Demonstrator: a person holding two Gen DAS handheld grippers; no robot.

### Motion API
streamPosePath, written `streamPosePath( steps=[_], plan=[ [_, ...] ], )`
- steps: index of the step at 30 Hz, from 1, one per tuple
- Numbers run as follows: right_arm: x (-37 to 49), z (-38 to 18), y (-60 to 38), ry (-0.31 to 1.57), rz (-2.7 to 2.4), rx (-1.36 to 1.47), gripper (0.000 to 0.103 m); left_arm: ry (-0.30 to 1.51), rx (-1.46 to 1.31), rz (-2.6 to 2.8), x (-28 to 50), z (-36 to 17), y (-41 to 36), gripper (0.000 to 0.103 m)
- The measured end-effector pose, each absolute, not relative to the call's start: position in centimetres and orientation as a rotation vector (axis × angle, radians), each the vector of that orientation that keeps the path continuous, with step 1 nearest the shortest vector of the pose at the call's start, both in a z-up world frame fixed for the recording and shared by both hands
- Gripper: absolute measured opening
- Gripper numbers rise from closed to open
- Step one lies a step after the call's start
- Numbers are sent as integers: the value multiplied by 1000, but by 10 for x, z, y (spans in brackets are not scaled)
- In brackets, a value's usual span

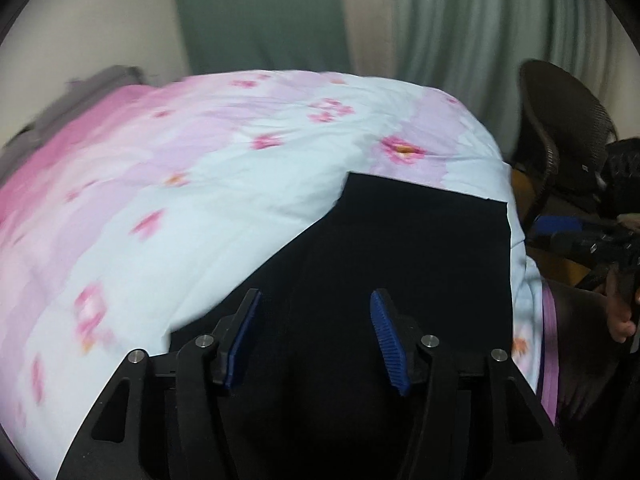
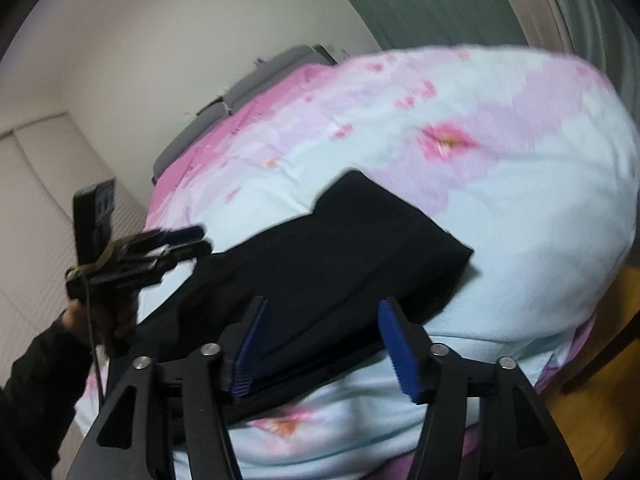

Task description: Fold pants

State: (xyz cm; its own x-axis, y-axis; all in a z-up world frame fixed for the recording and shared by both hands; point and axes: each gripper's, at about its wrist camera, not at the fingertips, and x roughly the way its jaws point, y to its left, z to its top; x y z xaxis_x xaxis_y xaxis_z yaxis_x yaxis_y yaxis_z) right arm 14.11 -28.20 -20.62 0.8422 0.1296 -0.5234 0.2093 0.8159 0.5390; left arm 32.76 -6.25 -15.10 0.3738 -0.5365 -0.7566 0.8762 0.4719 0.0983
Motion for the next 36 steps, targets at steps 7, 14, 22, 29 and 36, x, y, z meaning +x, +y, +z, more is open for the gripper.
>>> streamPosePath(
  steps=[7, 14, 22, 29, 36],
  plan=[
    [126, -165, -235, 524, 30, 472, 73, 792, 368, -619, 274, -148, 39, 61],
    [146, -139, -170, 538, 204, 295, 73, 795, 206, -201, 220, -154, 151, 64],
    [211, -99, -60, 519, 560, -53, 73, 803, -214, 184, 171, -180, 248, 64],
    [284, -85, 44, 592, 961, -359, 74, 775, -494, 320, 144, -204, 266, 65],
    [362, -108, 125, 792, 1184, -587, 74, 746, -712, 378, 137, -214, 266, 65]
  ],
)
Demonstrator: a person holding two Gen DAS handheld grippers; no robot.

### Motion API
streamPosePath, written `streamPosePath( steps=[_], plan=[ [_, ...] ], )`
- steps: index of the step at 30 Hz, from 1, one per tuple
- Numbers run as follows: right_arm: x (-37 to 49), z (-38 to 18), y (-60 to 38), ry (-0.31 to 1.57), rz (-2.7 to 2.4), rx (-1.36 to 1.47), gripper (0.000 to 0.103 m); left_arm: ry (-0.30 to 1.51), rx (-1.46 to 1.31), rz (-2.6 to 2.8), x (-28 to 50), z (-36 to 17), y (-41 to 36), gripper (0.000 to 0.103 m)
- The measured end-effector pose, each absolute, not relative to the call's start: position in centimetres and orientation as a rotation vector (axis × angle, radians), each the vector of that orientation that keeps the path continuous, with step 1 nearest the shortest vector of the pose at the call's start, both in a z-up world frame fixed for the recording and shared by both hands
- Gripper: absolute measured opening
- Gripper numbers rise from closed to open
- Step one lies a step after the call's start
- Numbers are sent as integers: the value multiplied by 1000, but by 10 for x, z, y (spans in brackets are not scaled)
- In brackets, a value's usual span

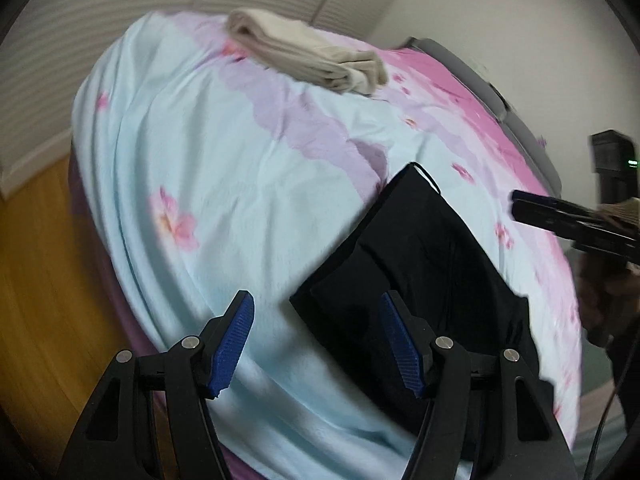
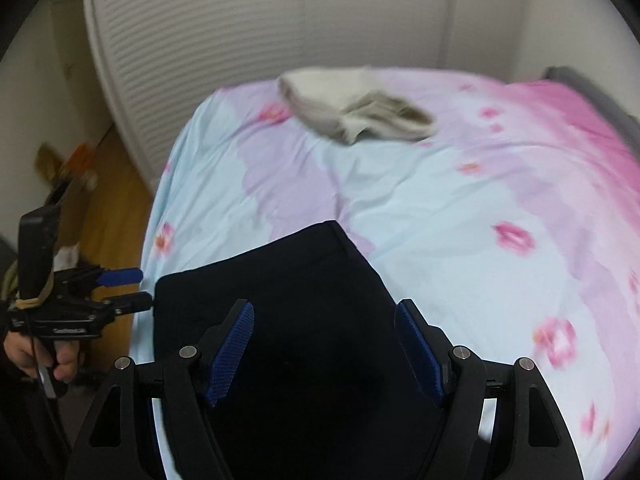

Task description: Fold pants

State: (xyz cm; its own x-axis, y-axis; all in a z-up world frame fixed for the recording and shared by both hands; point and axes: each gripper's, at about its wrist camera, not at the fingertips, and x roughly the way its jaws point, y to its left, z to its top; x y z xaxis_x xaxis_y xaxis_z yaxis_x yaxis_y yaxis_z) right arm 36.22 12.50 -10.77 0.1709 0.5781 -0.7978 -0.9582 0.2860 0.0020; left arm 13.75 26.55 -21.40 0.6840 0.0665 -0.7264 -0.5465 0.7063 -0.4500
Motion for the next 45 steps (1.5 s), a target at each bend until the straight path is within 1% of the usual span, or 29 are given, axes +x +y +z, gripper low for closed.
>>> streamPosePath(
  steps=[7, 13, 21, 24, 25, 26, 28, 29, 30, 31, 33, 34, 35, 40, 45],
  plan=[
    [419, -149, 192, 975, 1372, -683, 74, 789, -800, 412, 153, -235, 266, 65],
    [433, -187, 237, 1086, 1447, -779, 74, 804, -815, 401, 161, -244, 262, 65],
    [444, -228, 261, 1293, 1536, -811, 74, 792, -898, 396, 161, -258, 265, 66],
    [440, -239, 268, 1331, 1563, -811, 70, 780, -927, 385, 164, -263, 264, 66],
    [438, -240, 270, 1324, 1562, -817, 62, 774, -931, 379, 164, -262, 265, 64],
    [436, -241, 270, 1317, 1567, -821, 57, 766, -932, 367, 164, -261, 265, 57],
    [438, -234, 265, 1297, 1570, -804, 35, 754, -909, 357, 164, -256, 262, 50],
    [440, -226, 261, 1281, 1573, -789, 32, 744, -895, 356, 162, -252, 260, 46],
    [440, -219, 257, 1266, 1585, -771, 27, 735, -879, 353, 161, -248, 258, 44],
    [439, -210, 252, 1241, 1596, -761, 24, 729, -870, 350, 160, -245, 257, 41],
    [432, -193, 244, 1190, 1606, -769, 22, 717, -866, 340, 156, -239, 257, 36],
    [428, -185, 241, 1164, 1608, -776, 21, 709, -861, 333, 155, -235, 256, 31],
    [423, -176, 237, 1140, 1608, -783, 21, 695, -838, 325, 153, -228, 253, 29],
    [406, -131, 210, 1018, 1607, -797, 20, 599, -683, 294, 146, -185, 223, 26],
    [402, -85, 162, 897, 1596, -756, 20, 505, -540, 245, 144, -136, 184, 25]
  ],
)
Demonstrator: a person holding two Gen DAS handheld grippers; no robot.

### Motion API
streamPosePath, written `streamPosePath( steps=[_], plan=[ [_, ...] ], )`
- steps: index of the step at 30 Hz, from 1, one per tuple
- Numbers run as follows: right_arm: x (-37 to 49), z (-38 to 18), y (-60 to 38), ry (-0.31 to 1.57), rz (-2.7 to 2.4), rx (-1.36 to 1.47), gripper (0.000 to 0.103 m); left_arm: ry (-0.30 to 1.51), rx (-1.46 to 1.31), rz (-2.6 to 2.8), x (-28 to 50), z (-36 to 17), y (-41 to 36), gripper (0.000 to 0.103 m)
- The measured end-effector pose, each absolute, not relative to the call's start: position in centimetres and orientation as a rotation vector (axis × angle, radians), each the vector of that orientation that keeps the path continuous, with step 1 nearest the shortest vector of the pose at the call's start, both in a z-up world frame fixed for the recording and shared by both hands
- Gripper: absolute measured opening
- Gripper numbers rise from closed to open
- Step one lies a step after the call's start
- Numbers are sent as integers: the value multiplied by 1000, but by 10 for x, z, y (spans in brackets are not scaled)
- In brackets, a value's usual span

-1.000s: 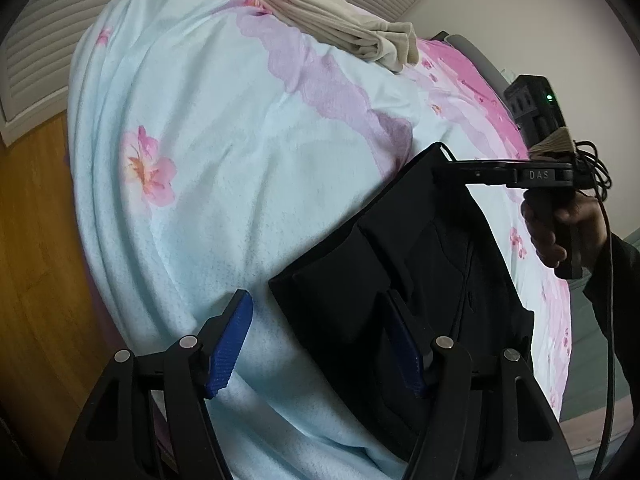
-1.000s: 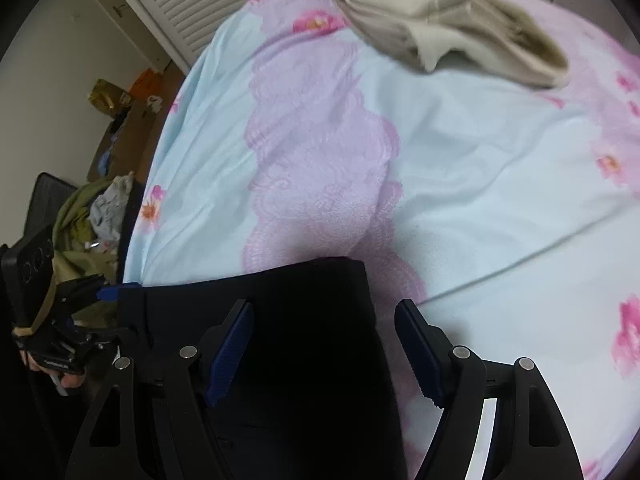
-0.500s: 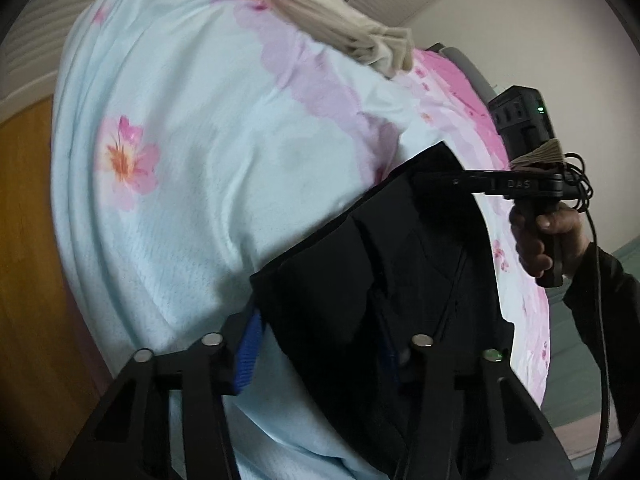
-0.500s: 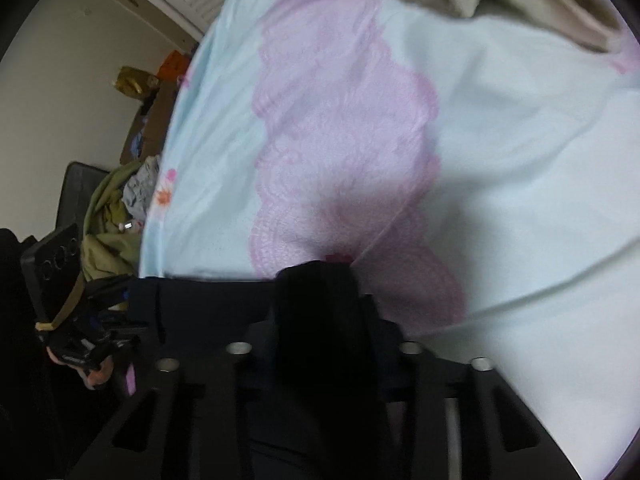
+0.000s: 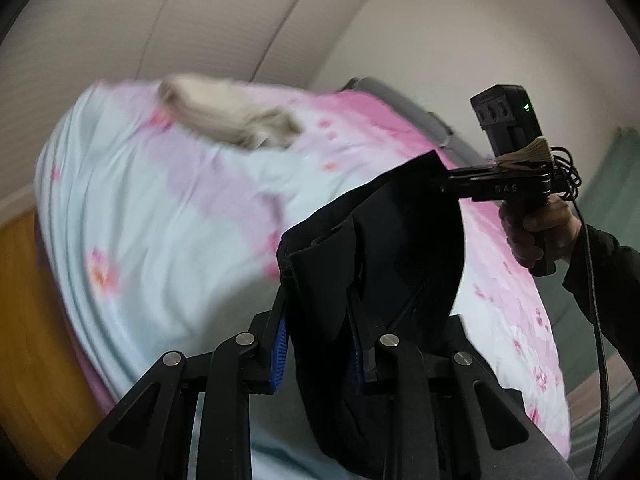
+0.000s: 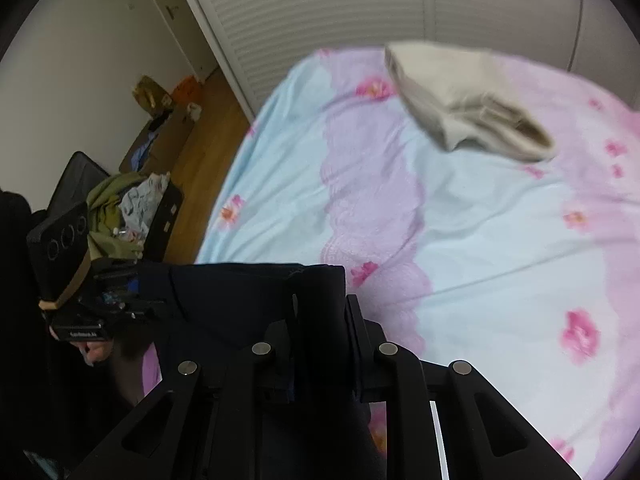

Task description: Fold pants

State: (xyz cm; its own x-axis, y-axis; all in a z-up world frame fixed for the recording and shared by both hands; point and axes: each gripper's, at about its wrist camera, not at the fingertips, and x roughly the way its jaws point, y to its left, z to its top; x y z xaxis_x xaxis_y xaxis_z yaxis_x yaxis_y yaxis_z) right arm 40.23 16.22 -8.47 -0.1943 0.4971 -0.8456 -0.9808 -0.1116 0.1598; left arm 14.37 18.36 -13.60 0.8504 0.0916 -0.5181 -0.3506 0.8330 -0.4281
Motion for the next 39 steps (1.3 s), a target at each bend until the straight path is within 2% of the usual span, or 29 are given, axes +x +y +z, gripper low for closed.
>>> streamPosePath(
  steps=[8, 14, 23, 25, 27, 32, 35, 36, 38, 39],
  plan=[
    [397, -18, 23, 721, 1518, -670, 18, 375, -285, 98, 146, -65, 74, 25],
    [392, -15, -107, 674, 1410, -626, 16, 349, -113, -32, 154, -57, -39, 26],
    [402, -125, -276, 821, 1294, -546, 10, 625, -32, -220, 176, -143, -169, 26],
    [405, -153, -303, 844, 1273, -496, 1, 714, -19, -240, 186, -165, -184, 26],
    [411, -177, -333, 852, 1236, -434, 1, 793, -2, -252, 193, -190, -195, 26],
    [408, -222, -374, 898, 1184, -301, 1, 802, 25, -259, 194, -197, -209, 27],
    [395, -230, -384, 917, 1168, -203, 2, 817, 16, -262, 193, -192, -210, 28],
    [392, -230, -386, 918, 1154, -167, 5, 821, 7, -265, 192, -188, -207, 28],
    [388, -229, -389, 938, 1126, -84, 23, 825, -11, -278, 185, -186, -202, 31],
    [386, -226, -391, 941, 1103, -24, 44, 824, -24, -290, 181, -181, -197, 32]
  ],
)
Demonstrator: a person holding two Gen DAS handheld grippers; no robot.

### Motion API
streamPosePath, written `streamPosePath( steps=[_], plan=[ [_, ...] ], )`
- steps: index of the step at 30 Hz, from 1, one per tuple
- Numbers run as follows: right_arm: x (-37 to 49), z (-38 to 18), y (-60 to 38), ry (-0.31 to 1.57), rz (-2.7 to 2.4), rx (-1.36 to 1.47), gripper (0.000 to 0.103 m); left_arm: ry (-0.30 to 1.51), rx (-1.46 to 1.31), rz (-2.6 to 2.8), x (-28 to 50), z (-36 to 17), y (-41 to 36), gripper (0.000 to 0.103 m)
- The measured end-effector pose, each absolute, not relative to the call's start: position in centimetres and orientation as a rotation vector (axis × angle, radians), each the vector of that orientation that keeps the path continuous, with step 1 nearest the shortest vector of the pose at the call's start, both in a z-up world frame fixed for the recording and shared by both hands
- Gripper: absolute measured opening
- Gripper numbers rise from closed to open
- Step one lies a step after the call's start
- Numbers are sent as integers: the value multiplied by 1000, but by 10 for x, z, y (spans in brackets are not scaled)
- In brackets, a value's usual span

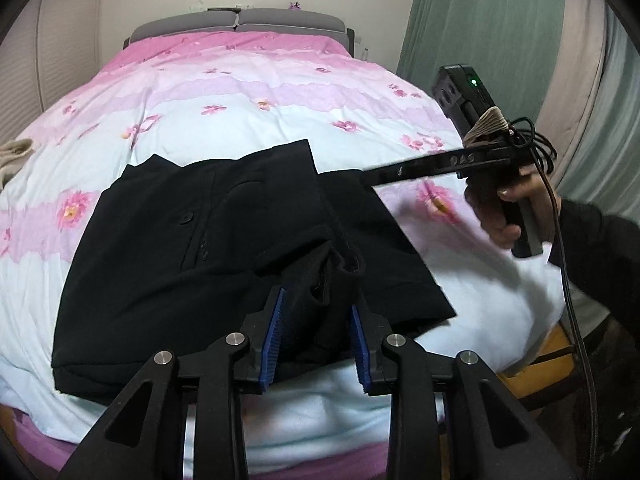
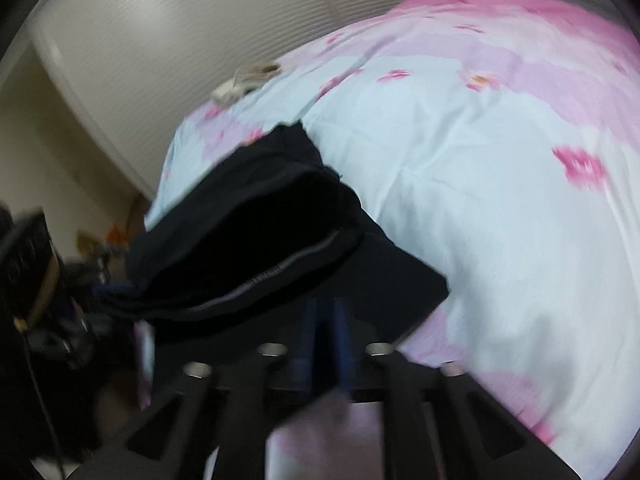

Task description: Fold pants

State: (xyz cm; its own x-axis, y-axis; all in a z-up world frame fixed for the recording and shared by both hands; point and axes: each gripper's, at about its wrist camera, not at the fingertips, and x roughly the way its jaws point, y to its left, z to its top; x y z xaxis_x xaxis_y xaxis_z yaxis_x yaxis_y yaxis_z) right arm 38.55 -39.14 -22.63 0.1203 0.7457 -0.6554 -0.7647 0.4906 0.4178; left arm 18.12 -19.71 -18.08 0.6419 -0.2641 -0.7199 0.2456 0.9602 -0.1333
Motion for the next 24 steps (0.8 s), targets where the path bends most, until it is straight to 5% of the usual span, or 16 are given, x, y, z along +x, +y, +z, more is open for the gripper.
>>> streamPosePath(
  steps=[1, 5, 13, 24],
  plan=[
    [383, -223, -391, 937, 1080, 18, 60, 820, -28, -299, 176, -177, -195, 33],
    [367, -207, -399, 934, 964, 221, 76, 741, 5, -313, 157, -153, -181, 47],
    [329, -227, -392, 1117, 782, 644, 80, 691, 18, -280, 163, -133, -133, 55],
    [299, -250, -332, 1196, 634, 588, 85, 760, 14, -216, 217, -153, -56, 62]
  ],
)
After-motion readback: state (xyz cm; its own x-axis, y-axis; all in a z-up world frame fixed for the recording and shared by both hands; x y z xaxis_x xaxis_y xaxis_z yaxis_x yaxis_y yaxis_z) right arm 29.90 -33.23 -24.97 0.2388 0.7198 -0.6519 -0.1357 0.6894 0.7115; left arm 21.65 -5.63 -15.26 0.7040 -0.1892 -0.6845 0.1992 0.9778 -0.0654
